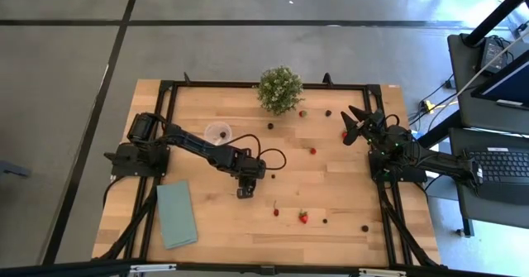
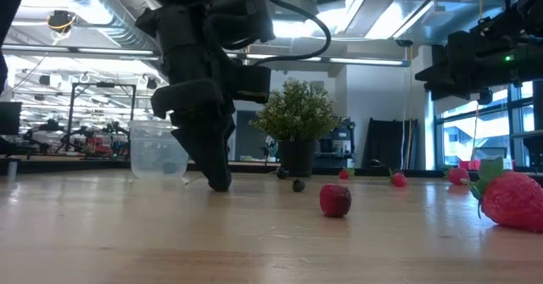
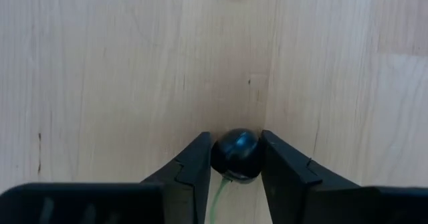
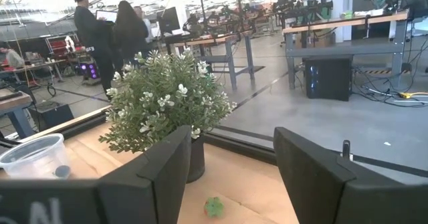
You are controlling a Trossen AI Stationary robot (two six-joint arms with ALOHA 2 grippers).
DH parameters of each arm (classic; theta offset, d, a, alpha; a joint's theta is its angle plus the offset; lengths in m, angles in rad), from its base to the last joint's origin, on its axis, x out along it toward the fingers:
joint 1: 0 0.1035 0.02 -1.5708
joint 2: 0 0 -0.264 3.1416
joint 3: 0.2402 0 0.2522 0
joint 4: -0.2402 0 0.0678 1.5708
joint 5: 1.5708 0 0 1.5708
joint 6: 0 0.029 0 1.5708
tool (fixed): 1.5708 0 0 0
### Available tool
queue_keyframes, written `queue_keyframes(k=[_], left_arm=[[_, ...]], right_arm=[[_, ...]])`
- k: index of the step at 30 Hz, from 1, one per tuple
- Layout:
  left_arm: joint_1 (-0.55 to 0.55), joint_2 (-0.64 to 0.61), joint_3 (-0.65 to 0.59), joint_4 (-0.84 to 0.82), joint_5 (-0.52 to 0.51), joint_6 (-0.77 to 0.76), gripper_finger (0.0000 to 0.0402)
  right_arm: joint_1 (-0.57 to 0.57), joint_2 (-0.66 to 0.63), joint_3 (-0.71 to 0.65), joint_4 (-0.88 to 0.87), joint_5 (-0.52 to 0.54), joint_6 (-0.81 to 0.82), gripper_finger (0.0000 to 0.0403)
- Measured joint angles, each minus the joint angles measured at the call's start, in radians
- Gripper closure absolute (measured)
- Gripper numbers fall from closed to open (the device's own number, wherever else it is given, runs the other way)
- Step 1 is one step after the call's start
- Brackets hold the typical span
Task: Pick and placing Produce into tupperware
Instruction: Put the black cherry into the transparent container
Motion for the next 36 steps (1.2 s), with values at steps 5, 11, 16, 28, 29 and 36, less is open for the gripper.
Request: queue_keyframes(k=[5, 11, 16, 28, 29, 36], left_arm=[[0.000, -0.008, -0.001, -0.002, 0.012, -0.008, 0.0301], [0.010, -0.124, -0.011, -0.088, 0.051, -0.036, 0.0299], [0.051, -0.302, -0.008, -0.228, -0.027, -0.036, 0.0302], [0.253, -0.580, -0.006, -0.503, -0.222, -0.063, 0.0302], [0.275, -0.579, -0.006, -0.513, -0.214, -0.062, 0.0302], [0.404, -0.506, -0.006, -0.502, -0.154, 0.016, 0.0290]], right_arm=[[0.000, 0.000, 0.000, 0.000, 0.000, 0.000, 0.0186], [0.000, 0.000, 0.000, 0.000, 0.000, 0.000, 0.0186], [0.000, 0.000, 0.000, 0.000, 0.000, 0.000, 0.0186], [0.000, 0.000, 0.000, 0.000, 0.000, 0.000, 0.0186], [0.000, 0.000, 0.000, 0.000, 0.000, 0.000, 0.0186], [0.000, 0.000, 0.000, 0.000, 0.001, 0.004, 0.0186]])
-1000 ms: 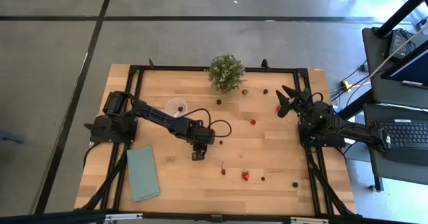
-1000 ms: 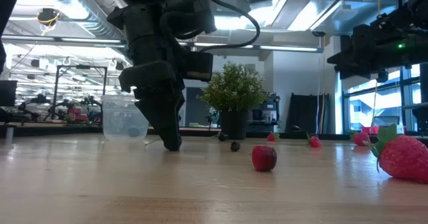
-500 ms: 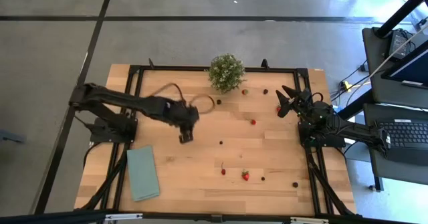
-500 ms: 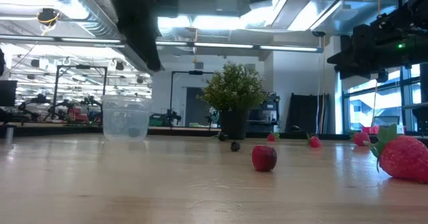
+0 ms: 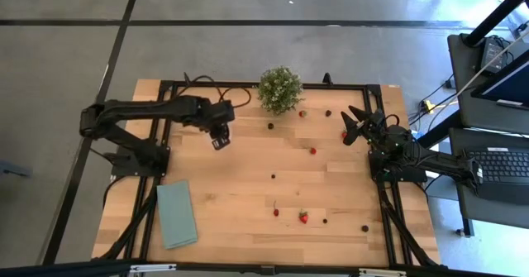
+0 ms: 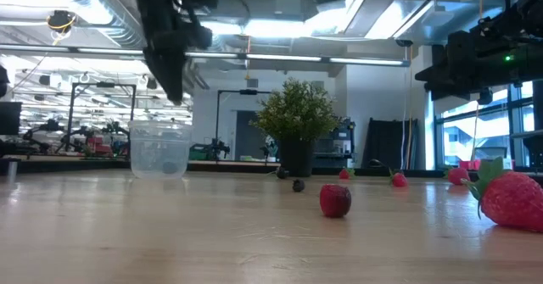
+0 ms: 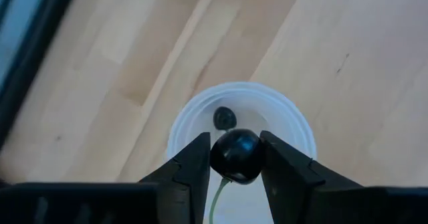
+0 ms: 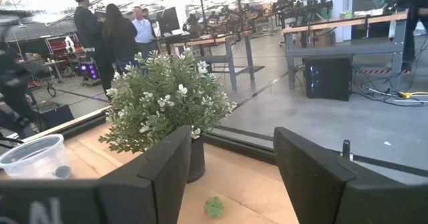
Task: Pick and placing Produce into tupperware
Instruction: Put the black cherry into the transparent container, then put the blueberry into the transparent container
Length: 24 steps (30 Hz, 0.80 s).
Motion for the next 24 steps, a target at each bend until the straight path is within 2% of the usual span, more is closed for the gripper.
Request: queue_keyframes(k=[7, 11, 17, 24], left_arm=[[0.064, 0.122, 0.000, 0.008, 0.077, 0.082, 0.0302], [0.082, 0.169, 0.000, 0.022, 0.082, 0.102, 0.0287], [0.107, 0.189, 0.000, 0.024, 0.096, 0.109, 0.0264], [0.108, 0.188, 0.000, 0.024, 0.112, 0.112, 0.0271]], right_arm=[[0.000, 0.000, 0.000, 0.000, 0.000, 0.003, 0.0186], [0.000, 0.000, 0.000, 0.000, 0.000, 0.003, 0.0186], [0.000, 0.000, 0.000, 0.000, 0.000, 0.001, 0.0186], [0.000, 0.000, 0.000, 0.000, 0.000, -0.001, 0.0186]])
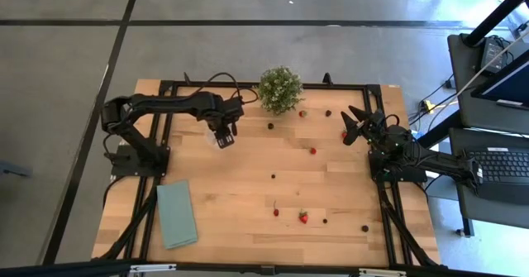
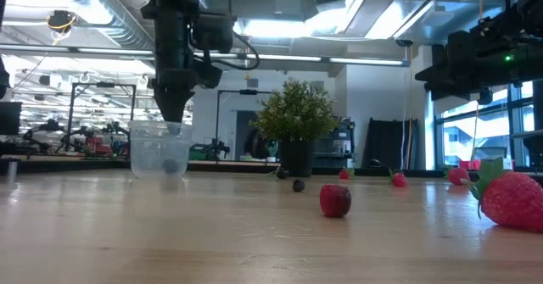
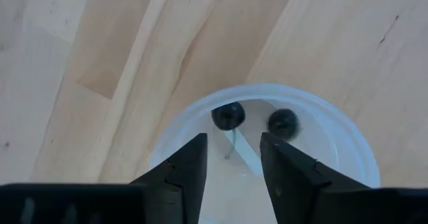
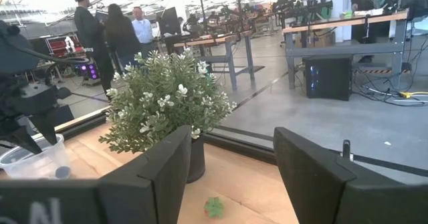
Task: Pick and placing Produce into tupperware
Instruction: Put the blueberry into the transparent container
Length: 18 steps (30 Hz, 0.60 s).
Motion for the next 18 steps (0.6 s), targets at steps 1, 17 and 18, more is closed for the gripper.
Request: queue_keyframes(k=[1, 17, 18], left_arm=[[0.000, -0.007, 0.000, -0.001, 0.000, 0.000, 0.0273], [-0.120, -0.222, 0.001, 0.269, 0.207, 0.055, 0.0284], [-0.148, -0.220, 0.001, 0.303, 0.209, 0.065, 0.0275]], right_arm=[[0.000, 0.000, 0.000, 0.000, 0.000, 0.000, 0.0186], [0.000, 0.000, 0.000, 0.000, 0.000, -0.003, 0.0186], [0.000, 0.000, 0.000, 0.000, 0.000, -0.003, 0.0186]])
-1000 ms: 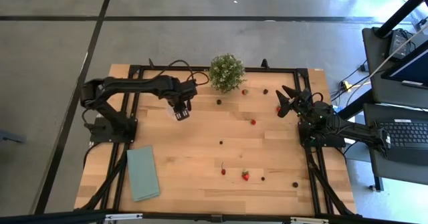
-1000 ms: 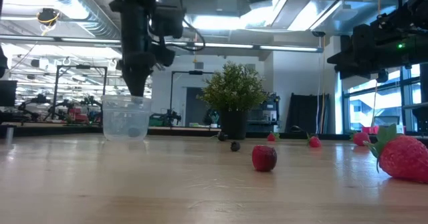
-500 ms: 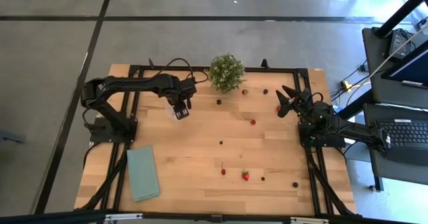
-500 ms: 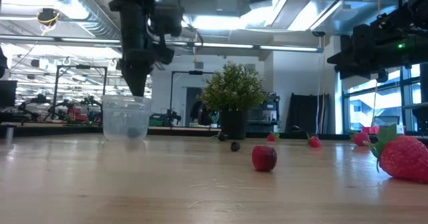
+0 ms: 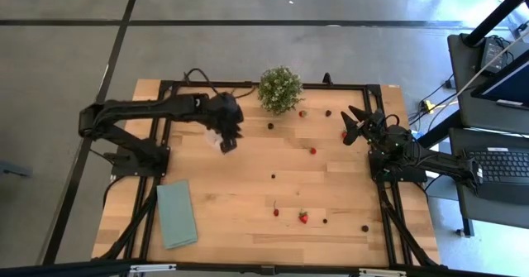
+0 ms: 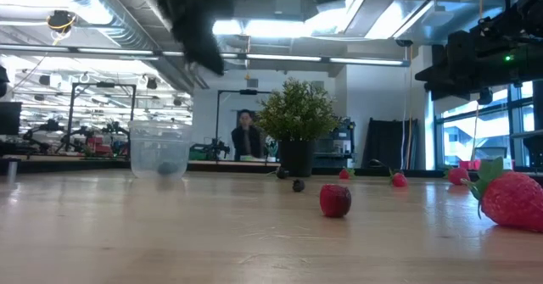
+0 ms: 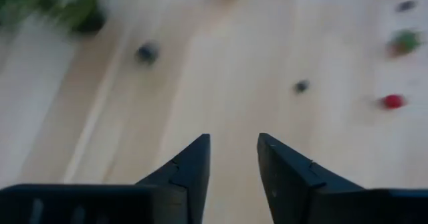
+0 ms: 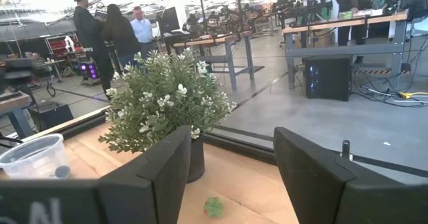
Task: Pick and placing Produce into tupperware
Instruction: Put the blueberry into the transparent container
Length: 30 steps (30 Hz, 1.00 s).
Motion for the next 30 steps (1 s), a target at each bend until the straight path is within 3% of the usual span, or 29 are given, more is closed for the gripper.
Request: queue_keyframes(k=[7, 13, 19, 30], left_arm=[[-0.207, 0.083, 0.000, 0.236, -0.085, 0.001, 0.0182], [-0.320, 0.201, 0.000, 0.404, -0.195, -0.140, 0.0128], [-0.367, 0.343, 0.000, 0.549, -0.197, -0.174, 0.0124], [-0.394, 0.558, 0.000, 0.828, -0.299, -0.220, 0.0151]], right_arm=[[0.000, 0.000, 0.000, 0.000, 0.000, 0.000, 0.0186], [0.000, 0.000, 0.000, 0.000, 0.000, 0.004, 0.0186], [0.000, 0.000, 0.000, 0.000, 0.000, 0.004, 0.0186], [0.000, 0.000, 0.000, 0.000, -0.001, 0.007, 0.0186]])
